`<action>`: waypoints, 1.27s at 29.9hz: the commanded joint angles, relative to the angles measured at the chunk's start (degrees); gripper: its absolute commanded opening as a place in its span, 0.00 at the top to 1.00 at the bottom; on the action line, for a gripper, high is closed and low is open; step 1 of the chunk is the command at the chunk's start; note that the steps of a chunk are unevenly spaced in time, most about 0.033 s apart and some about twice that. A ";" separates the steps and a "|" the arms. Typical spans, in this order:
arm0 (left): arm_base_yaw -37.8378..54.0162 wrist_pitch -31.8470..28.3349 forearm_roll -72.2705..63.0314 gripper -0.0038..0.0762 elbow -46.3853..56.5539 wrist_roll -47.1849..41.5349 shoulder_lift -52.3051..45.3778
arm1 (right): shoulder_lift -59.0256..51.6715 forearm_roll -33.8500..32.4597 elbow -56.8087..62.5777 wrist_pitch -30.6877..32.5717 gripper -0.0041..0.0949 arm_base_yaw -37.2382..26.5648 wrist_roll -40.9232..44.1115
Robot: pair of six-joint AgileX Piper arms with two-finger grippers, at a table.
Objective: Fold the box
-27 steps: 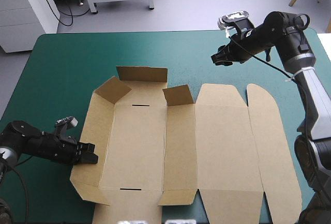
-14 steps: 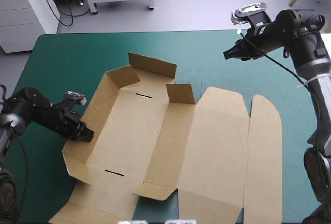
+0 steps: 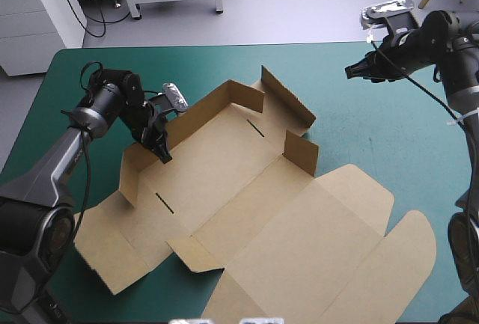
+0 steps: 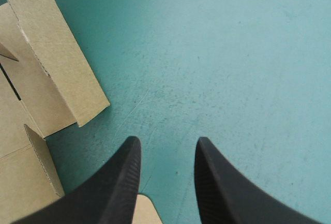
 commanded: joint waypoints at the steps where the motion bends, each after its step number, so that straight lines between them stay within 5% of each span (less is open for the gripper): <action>1: -2.96 -3.03 5.96 0.96 -7.83 1.44 0.45 | -3.63 2.48 -0.19 -2.23 0.64 -3.51 -0.64; 16: -9.26 -29.31 17.13 0.96 -15.34 7.62 4.59 | -8.58 10.63 19.01 -5.56 0.64 -11.56 -4.45; 25: -15.30 -35.18 25.47 0.96 -15.34 7.62 4.59 | -11.37 9.82 20.01 -6.60 0.64 -14.35 -3.82; 38: -21.72 -44.24 29.24 0.96 -7.22 6.00 -2.02 | -12.47 19.58 24.87 -10.06 0.64 -26.47 -6.60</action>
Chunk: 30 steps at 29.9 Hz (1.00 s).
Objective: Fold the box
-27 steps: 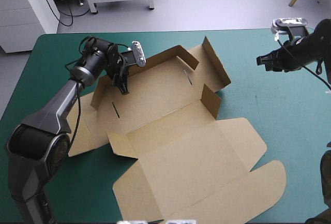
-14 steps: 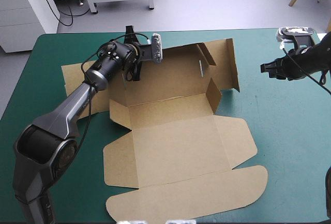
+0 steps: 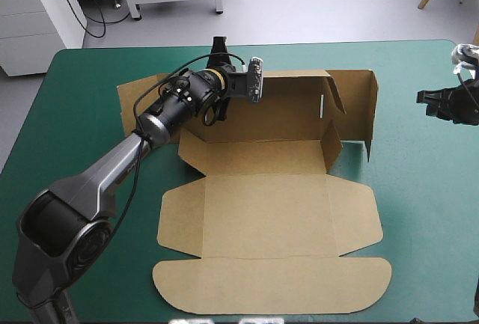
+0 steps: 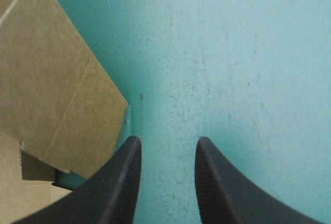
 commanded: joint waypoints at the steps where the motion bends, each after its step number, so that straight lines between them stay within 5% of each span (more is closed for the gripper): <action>1: -1.78 -7.17 3.12 0.96 3.22 -1.89 -6.73 | -2.19 5.36 -1.29 -2.55 0.64 -1.97 -1.98; 5: -3.78 -8.75 9.85 0.96 10.86 -6.74 -10.10 | -2.11 6.72 -1.29 -2.66 0.64 -2.08 -2.48; 13: -10.08 -8.77 33.94 0.96 20.89 -30.90 -14.52 | -2.11 8.93 -1.39 -3.36 0.64 -2.08 -2.48; 20: -15.59 -1.04 48.36 0.96 22.78 -44.70 -14.63 | -2.11 9.09 -1.39 -2.85 0.64 -2.08 -2.48; 30: -16.40 2.10 52.17 0.96 22.78 -45.65 -14.35 | -1.83 13.37 -1.50 -4.77 0.64 -2.08 -4.75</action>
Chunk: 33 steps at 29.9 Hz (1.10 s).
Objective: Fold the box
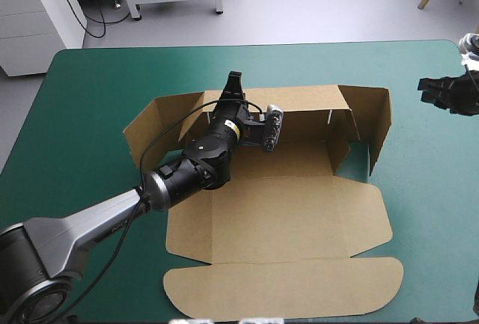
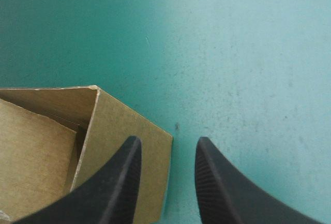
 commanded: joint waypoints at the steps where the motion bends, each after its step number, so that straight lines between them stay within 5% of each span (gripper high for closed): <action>1: -0.59 0.42 2.64 0.96 -1.15 -0.06 -2.45 | -1.72 4.61 -1.61 -2.38 0.64 -0.43 -2.35; 17: -6.25 6.89 13.03 0.96 4.35 -18.08 -2.58 | 7.33 9.67 -12.44 -0.32 0.64 0.31 -4.45; 27: -6.76 8.09 12.57 0.96 4.49 -19.52 -2.58 | 13.84 -3.79 -21.87 -0.31 0.64 11.64 1.56; 33: -6.76 7.95 12.57 0.96 4.49 -19.52 -2.58 | 19.07 -2.62 -27.24 2.46 0.64 12.28 4.35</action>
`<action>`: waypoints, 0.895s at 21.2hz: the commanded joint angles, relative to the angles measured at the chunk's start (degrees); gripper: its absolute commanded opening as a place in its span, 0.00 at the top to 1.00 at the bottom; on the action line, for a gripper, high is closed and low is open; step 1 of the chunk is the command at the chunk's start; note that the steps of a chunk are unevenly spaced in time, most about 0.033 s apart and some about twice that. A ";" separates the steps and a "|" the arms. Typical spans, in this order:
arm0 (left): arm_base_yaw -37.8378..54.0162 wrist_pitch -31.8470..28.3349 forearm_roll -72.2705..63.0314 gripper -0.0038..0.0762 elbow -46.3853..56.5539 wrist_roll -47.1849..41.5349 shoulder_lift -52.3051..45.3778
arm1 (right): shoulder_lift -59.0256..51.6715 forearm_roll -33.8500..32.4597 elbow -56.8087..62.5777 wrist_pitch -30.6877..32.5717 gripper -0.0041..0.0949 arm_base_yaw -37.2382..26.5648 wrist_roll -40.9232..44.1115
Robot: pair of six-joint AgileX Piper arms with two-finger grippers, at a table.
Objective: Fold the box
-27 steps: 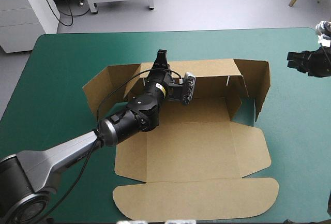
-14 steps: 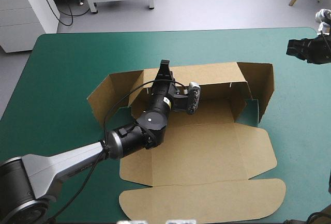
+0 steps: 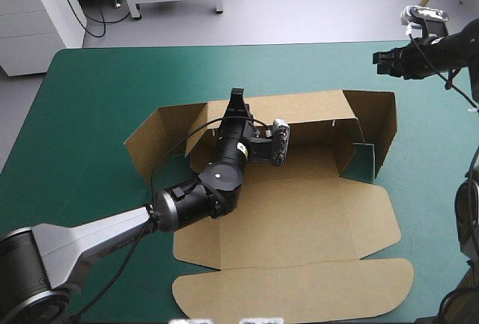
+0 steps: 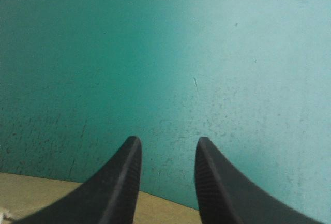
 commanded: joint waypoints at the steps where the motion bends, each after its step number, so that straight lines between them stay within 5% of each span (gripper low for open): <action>1: -0.48 0.44 1.11 0.96 -1.14 -0.67 -2.48 | 1.04 0.59 -5.02 1.14 0.64 -0.26 1.17; 19: -0.38 -0.95 4.27 0.96 -1.14 -0.81 -2.48 | -3.95 -1.49 6.26 5.29 0.64 -0.26 -2.14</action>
